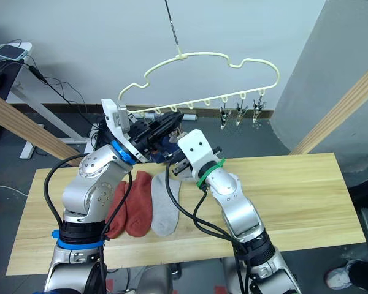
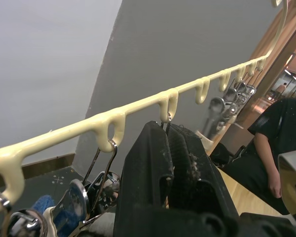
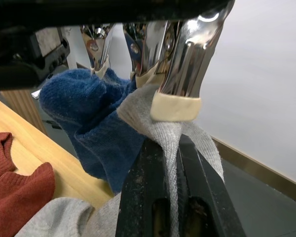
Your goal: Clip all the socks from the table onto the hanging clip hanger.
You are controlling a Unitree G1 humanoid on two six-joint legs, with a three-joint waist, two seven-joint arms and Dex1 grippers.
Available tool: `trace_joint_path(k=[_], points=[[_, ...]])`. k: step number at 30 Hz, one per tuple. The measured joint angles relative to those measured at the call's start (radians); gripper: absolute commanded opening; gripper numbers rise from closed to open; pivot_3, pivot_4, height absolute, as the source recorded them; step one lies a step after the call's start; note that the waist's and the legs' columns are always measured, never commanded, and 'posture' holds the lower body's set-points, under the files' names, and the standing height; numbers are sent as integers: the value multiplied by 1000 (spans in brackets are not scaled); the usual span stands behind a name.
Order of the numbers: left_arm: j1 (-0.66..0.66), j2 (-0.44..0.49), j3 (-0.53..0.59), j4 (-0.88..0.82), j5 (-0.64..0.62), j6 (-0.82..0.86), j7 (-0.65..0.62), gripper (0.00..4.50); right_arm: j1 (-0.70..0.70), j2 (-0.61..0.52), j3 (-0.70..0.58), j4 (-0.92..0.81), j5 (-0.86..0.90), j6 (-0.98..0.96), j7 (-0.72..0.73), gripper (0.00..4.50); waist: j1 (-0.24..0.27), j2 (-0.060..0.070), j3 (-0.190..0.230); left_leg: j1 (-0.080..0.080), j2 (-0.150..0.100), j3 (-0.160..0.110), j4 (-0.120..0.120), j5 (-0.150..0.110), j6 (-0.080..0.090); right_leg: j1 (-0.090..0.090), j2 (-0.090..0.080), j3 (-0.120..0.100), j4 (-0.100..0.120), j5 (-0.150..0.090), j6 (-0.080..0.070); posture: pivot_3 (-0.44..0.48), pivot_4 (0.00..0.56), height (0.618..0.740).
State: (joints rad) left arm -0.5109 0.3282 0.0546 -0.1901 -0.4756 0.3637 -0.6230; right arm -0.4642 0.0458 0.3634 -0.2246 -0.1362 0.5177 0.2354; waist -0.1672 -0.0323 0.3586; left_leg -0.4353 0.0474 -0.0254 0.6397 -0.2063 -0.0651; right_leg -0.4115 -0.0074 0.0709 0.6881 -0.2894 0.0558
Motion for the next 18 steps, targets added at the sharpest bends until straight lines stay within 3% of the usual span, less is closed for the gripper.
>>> trace_joint_path(k=[13, 18], points=[[0, 0, 3, -2, 0, -6, 0, 0, -8, 21, -27, -1, 11, -4, -6, 34, -1, 0, 0, 0, 0, 0, 0, 0, 0, 0, 0, 0, 0, 0, 0, -302, 339, 732], [0, 0, 6, -2, 0, -9, 1, 1468, -18, 27, -27, -1, 16, -5, -1, 0, -2, 0, 0, 0, 0, 0, 0, 0, 0, 0, 0, 0, 0, 0, 0, -302, 339, 732]])
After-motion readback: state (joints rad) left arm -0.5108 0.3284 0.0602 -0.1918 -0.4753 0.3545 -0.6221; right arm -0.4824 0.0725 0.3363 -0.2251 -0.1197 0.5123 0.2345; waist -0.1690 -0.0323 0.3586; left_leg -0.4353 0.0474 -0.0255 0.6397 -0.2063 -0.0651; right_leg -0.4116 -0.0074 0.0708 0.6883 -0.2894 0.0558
